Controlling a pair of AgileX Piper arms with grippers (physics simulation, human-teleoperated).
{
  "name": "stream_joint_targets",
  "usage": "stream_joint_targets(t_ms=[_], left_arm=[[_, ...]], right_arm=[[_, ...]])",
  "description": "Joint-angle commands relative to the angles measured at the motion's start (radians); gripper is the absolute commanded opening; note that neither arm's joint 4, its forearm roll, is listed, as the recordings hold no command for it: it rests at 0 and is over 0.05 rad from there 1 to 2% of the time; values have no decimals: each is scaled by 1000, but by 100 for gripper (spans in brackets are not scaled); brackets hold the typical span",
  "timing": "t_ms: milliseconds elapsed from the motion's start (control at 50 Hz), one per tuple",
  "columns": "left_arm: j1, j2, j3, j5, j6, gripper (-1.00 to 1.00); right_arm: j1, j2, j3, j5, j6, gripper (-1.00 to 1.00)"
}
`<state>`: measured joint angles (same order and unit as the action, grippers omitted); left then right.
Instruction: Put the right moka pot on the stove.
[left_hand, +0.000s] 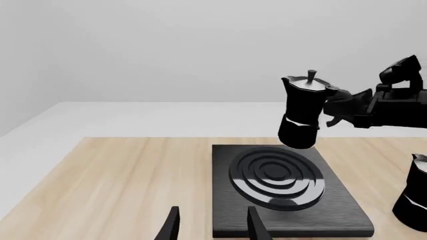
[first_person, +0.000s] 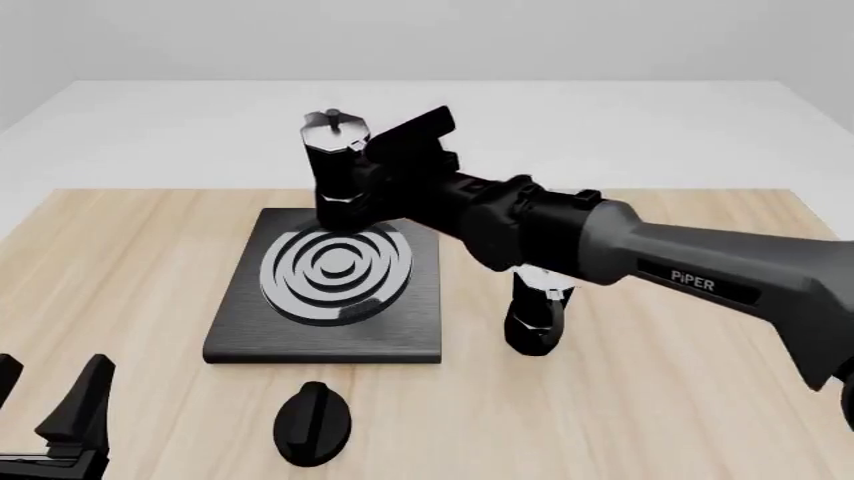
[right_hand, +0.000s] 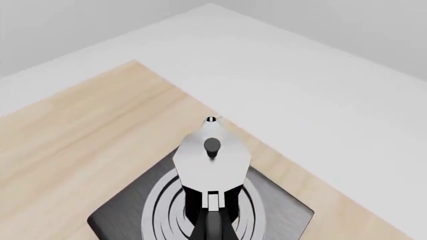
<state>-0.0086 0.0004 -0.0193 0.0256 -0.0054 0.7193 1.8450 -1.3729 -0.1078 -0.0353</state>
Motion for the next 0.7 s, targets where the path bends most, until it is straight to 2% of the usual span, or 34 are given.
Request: stream_joint_targets(t_ms=[20,400,440,700], left_arm=[[0,0,0,0,1,100],[0,0,0,0,0,100],[0,0,0,0,0,100],[0,0,0,0,0,100]], right_arm=[[11,40,-79,0,9,-100],[3,121,-87,-34,33,-100],[6,128,-92,-31,55,-100],[2,175,-141,-15,35,-100]])
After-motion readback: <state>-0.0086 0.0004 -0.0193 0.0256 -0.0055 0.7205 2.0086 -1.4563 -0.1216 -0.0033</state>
